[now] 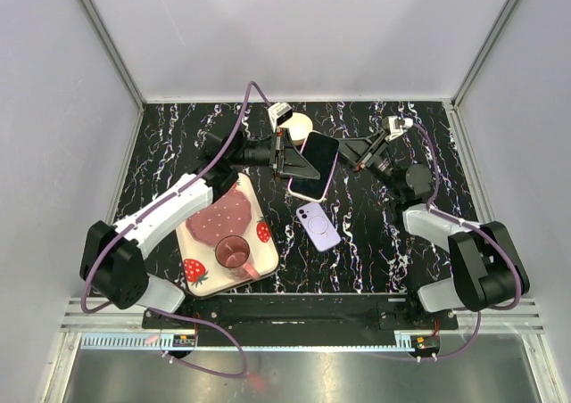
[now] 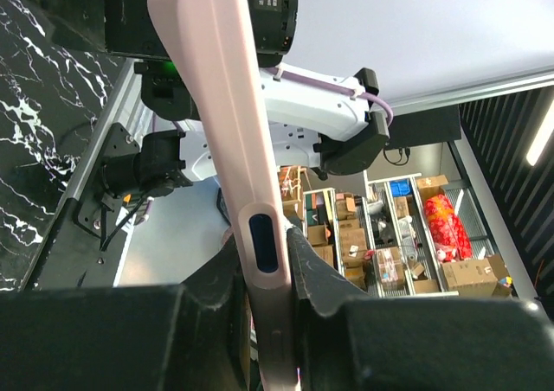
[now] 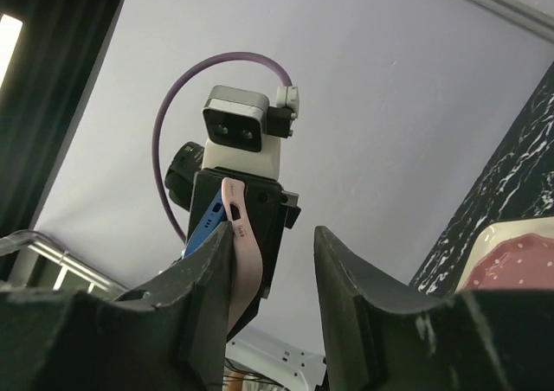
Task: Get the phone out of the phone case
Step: Remove the phone case from the phone.
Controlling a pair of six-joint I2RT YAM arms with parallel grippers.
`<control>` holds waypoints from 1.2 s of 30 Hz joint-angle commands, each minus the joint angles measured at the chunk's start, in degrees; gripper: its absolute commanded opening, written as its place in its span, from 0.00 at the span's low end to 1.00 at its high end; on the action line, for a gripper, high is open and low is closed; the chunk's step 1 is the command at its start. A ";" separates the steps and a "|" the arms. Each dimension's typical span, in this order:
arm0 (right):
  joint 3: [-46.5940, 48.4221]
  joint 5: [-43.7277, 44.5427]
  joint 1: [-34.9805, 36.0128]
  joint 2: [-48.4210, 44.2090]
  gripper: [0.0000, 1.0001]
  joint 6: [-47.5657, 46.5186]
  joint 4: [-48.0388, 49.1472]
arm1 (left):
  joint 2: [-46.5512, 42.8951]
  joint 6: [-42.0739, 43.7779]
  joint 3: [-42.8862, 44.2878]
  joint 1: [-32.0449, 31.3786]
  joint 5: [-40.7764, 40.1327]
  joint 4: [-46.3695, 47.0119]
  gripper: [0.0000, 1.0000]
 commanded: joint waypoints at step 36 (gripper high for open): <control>9.20 -5.44 5.18 -17.62 0.00 -26.59 -70.95 | 4.01 21.67 11.61 -0.41 -6.36 20.26 0.19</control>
